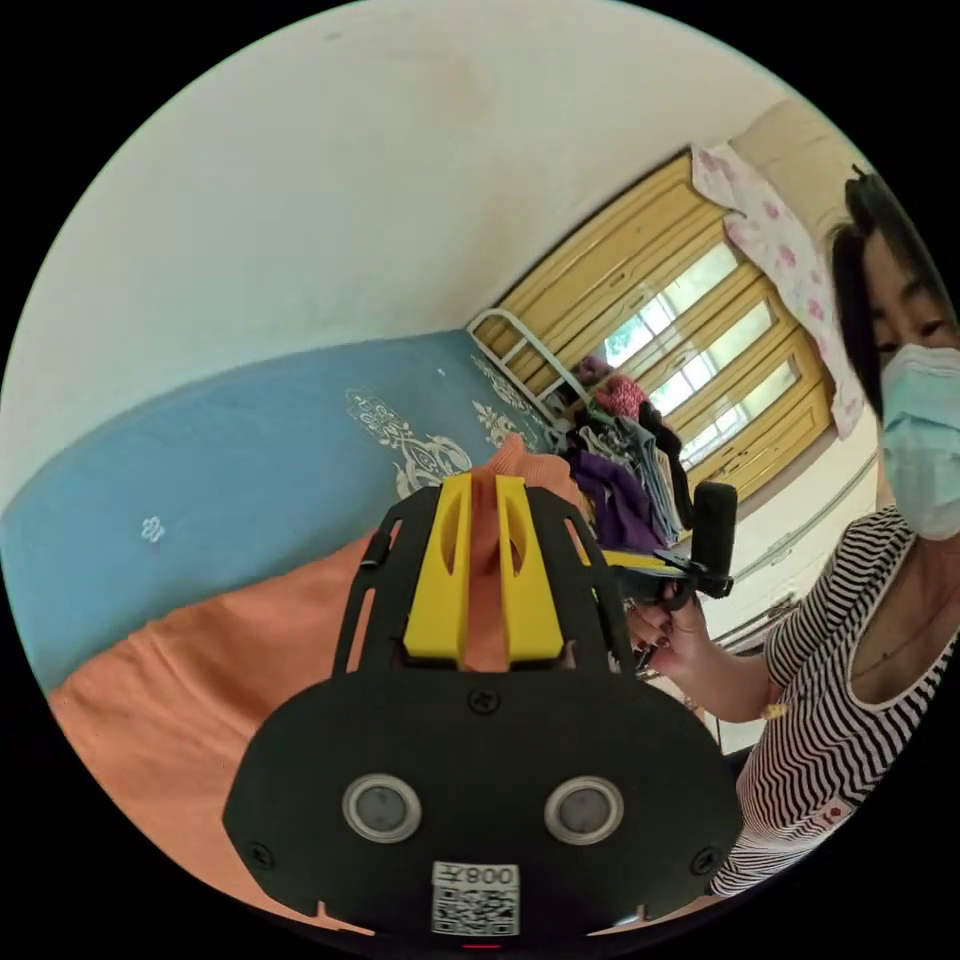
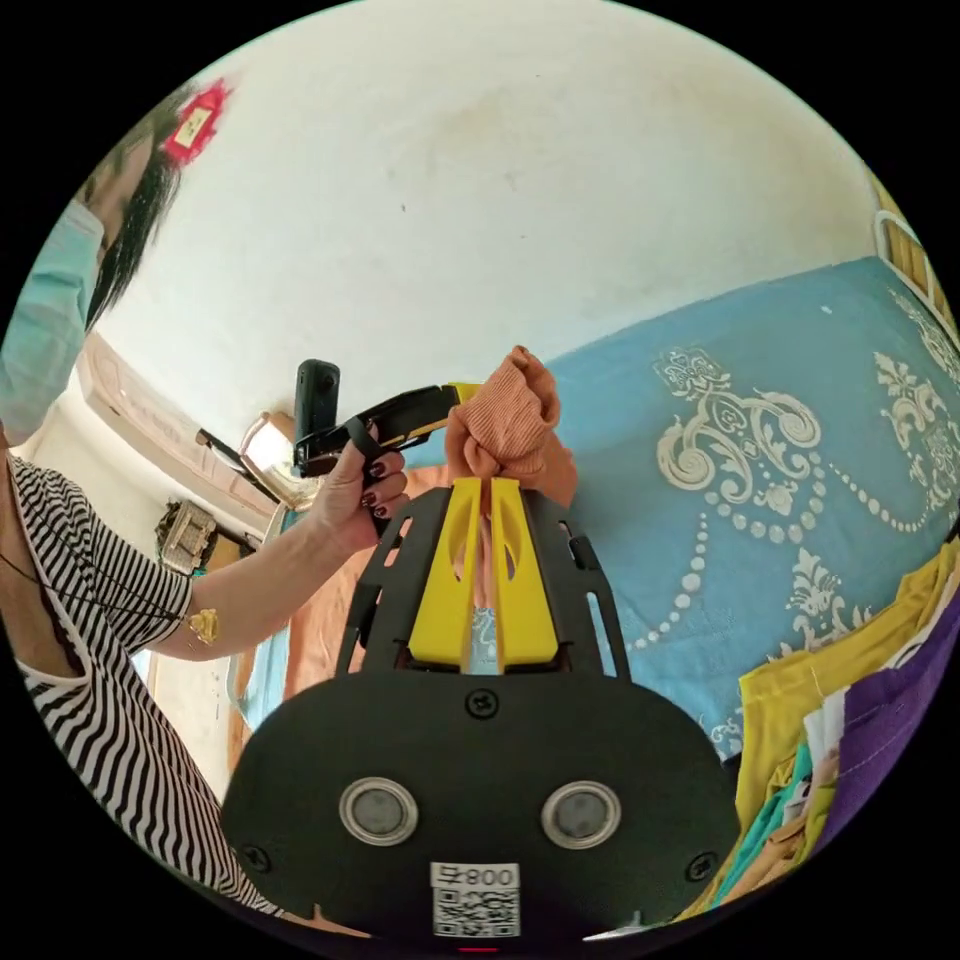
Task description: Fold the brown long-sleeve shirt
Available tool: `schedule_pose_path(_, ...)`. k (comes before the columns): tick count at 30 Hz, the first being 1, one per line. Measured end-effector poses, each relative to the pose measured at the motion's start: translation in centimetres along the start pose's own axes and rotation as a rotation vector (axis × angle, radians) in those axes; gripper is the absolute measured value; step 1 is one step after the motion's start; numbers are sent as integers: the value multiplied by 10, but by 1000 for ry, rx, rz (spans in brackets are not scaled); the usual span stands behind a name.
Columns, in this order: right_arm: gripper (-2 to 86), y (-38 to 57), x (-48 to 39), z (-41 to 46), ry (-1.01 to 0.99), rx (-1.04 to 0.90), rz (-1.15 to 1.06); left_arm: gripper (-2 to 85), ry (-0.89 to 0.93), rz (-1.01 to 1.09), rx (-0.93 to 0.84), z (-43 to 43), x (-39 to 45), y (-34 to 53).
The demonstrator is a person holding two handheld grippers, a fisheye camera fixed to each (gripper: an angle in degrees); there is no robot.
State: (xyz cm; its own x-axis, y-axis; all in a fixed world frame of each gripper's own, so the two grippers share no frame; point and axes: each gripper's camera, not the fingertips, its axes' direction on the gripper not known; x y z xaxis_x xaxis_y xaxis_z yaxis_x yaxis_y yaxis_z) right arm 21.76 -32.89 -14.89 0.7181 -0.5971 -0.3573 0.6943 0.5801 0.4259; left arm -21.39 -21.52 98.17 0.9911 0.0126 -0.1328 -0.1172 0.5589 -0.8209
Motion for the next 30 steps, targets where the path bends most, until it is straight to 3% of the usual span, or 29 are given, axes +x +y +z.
schedule_pose_path(8,18,8,-135,91,-336,-190,-223,40,-92,-306,255,-198,-24,146)
schedule_pose_path(16,17,35,-257,175,-486,-366,-356,43,-183,-509,427,-320,-21,262)
schedule_pose_path(24,18,67,-371,250,-518,-477,-475,54,-263,-592,489,-410,-27,339)
schedule_pose_path(30,25,114,-447,333,-371,-645,-625,61,-346,-789,500,-454,-39,420)
